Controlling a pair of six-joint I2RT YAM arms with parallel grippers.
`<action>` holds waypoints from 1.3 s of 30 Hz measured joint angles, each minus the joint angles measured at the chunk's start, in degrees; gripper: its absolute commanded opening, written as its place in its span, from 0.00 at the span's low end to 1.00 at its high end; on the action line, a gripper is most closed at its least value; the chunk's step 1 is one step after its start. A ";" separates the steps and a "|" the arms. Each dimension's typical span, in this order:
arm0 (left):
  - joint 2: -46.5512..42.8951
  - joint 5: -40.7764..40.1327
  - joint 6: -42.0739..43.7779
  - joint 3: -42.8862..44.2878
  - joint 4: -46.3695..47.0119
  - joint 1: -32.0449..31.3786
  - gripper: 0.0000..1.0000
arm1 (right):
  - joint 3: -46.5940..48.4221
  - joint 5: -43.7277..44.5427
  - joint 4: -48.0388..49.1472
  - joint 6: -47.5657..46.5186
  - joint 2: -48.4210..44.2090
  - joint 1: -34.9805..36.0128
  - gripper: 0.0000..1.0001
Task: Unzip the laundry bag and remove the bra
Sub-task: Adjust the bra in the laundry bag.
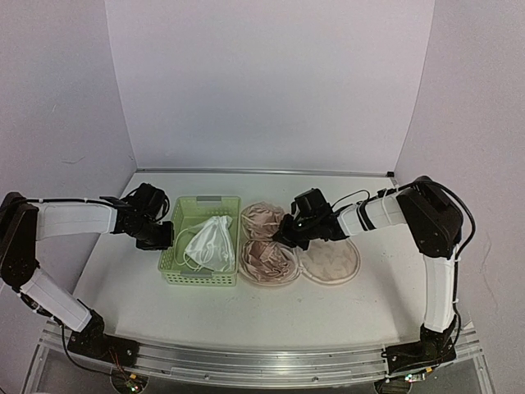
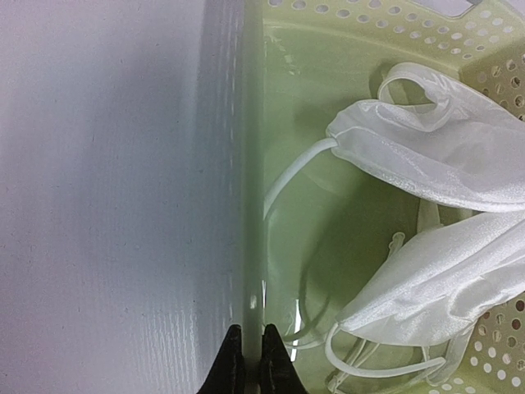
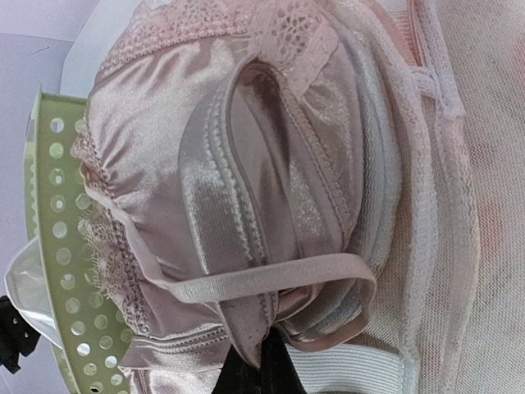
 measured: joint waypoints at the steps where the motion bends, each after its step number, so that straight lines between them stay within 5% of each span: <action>1: 0.00 0.00 0.00 0.00 0.00 0.00 0.00 | 0.00 0.00 0.04 -0.02 -0.02 0.00 0.00; 28: -0.09 -0.22 -0.02 0.00 -0.02 0.00 0.00 | -6.78 -1.14 4.96 1.09 -19.85 0.00 0.00; 39: -0.09 -0.24 -0.02 0.00 -0.02 0.00 0.00 | -6.80 -0.22 5.97 1.51 -18.49 2.51 0.13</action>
